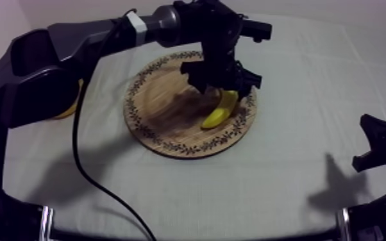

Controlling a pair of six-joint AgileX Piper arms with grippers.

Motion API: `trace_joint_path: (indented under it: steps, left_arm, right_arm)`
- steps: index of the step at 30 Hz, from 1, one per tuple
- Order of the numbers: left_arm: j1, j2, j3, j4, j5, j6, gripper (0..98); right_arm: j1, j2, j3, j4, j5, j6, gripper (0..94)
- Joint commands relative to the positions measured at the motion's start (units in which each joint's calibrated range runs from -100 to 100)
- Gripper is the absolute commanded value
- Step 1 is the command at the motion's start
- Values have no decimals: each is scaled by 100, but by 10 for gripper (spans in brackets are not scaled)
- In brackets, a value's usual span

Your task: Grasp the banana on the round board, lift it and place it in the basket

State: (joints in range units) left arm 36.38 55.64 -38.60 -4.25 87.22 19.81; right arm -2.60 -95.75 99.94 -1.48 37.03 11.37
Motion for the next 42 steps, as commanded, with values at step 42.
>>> trace_joint_path:
  steps: [42]
  left_arm:
    - [-111, 814, -1111, 504, 845, -607, 674]
  right_arm:
    - [0, 0, -5, -1, -1, 4, 3]
